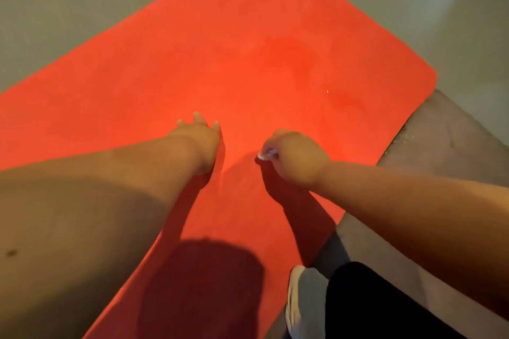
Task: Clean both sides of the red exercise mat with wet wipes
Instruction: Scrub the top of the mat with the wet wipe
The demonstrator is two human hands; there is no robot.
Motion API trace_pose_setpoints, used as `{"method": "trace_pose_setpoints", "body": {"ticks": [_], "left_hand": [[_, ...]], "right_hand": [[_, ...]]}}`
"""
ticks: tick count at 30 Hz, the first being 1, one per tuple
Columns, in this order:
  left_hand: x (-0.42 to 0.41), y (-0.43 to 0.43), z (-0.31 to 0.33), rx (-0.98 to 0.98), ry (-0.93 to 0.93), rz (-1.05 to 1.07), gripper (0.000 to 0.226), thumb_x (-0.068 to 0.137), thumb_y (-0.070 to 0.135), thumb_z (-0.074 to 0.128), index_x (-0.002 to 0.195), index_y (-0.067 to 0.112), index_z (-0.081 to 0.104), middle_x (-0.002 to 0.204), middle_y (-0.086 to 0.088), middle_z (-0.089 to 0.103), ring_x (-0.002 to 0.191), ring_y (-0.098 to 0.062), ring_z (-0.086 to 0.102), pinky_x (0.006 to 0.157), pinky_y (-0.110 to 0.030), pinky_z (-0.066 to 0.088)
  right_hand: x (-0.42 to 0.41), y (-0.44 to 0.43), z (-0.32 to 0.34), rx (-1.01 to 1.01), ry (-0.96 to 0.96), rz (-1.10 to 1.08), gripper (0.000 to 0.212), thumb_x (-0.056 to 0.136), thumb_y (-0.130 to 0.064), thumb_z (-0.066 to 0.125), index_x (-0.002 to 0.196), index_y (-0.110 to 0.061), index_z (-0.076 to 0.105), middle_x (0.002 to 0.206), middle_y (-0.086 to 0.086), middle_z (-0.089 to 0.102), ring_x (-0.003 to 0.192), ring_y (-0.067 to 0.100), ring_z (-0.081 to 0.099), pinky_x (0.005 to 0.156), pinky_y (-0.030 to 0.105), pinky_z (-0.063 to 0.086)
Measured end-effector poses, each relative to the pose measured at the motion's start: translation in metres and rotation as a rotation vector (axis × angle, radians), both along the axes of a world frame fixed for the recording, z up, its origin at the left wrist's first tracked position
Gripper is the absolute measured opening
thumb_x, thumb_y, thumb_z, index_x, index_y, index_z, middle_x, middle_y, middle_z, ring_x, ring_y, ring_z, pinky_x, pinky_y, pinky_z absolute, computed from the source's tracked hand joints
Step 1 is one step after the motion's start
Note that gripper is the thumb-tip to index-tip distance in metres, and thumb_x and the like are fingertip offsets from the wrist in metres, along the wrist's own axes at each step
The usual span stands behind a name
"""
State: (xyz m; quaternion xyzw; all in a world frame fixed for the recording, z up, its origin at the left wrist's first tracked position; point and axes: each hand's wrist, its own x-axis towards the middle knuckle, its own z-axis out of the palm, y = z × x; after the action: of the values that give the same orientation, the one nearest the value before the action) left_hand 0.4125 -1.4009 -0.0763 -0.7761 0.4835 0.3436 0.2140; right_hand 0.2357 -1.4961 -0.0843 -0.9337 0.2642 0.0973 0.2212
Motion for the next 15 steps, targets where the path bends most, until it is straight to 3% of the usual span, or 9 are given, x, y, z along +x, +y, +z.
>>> {"method": "trace_pose_setpoints", "body": {"ticks": [3, 6, 8, 12, 15], "left_hand": [[-0.028, -0.012, 0.017, 0.011, 0.066, -0.181, 0.098, 0.079, 0.027, 0.073, 0.154, 0.019, 0.010, 0.152, -0.020, 0.028, 0.132, -0.034, 0.043, 0.101, -0.036, 0.042], [-0.053, -0.035, 0.044, -0.053, 0.107, -0.247, 0.092, 0.080, 0.032, 0.075, 0.151, 0.013, 0.021, 0.139, -0.016, 0.048, 0.125, -0.031, 0.050, 0.097, -0.035, 0.046], [-0.067, -0.052, 0.055, -0.095, 0.135, -0.239, 0.094, 0.082, 0.035, 0.073, 0.153, 0.012, 0.015, 0.141, -0.016, 0.046, 0.128, -0.032, 0.047, 0.099, -0.036, 0.044], [-0.079, -0.083, 0.034, -0.153, 0.114, -0.215, 0.102, 0.080, 0.038, 0.074, 0.154, 0.014, 0.007, 0.152, -0.024, 0.025, 0.136, -0.036, 0.036, 0.108, -0.040, 0.037], [-0.098, -0.082, 0.011, -0.080, 0.069, -0.208, 0.116, 0.078, 0.049, 0.073, 0.153, 0.015, -0.009, 0.155, -0.032, -0.002, 0.143, -0.046, 0.011, 0.117, -0.047, 0.018]], "right_hand": [[-0.013, -0.027, 0.032, -0.066, 0.031, -0.165, 0.019, 0.088, -0.019, 0.061, 0.104, -0.013, 0.069, 0.108, 0.013, 0.064, 0.103, 0.031, 0.058, 0.080, 0.031, 0.039], [-0.042, -0.037, 0.067, -0.081, 0.078, -0.095, 0.020, 0.091, -0.024, 0.059, 0.105, -0.012, 0.068, 0.108, 0.013, 0.062, 0.103, 0.031, 0.057, 0.081, 0.032, 0.039], [-0.067, -0.046, 0.069, -0.108, 0.085, -0.053, 0.019, 0.092, -0.023, 0.058, 0.103, -0.011, 0.068, 0.104, 0.013, 0.062, 0.100, 0.032, 0.057, 0.081, 0.034, 0.039], [-0.097, -0.049, 0.016, -0.060, 0.035, -0.293, 0.017, 0.088, -0.018, 0.058, 0.099, -0.014, 0.071, 0.102, 0.011, 0.064, 0.099, 0.030, 0.059, 0.081, 0.034, 0.043], [-0.118, -0.027, -0.013, 0.069, 0.024, -0.131, 0.019, 0.088, -0.018, 0.052, 0.094, -0.013, 0.069, 0.099, 0.008, 0.063, 0.096, 0.029, 0.059, 0.081, 0.036, 0.045]]}}
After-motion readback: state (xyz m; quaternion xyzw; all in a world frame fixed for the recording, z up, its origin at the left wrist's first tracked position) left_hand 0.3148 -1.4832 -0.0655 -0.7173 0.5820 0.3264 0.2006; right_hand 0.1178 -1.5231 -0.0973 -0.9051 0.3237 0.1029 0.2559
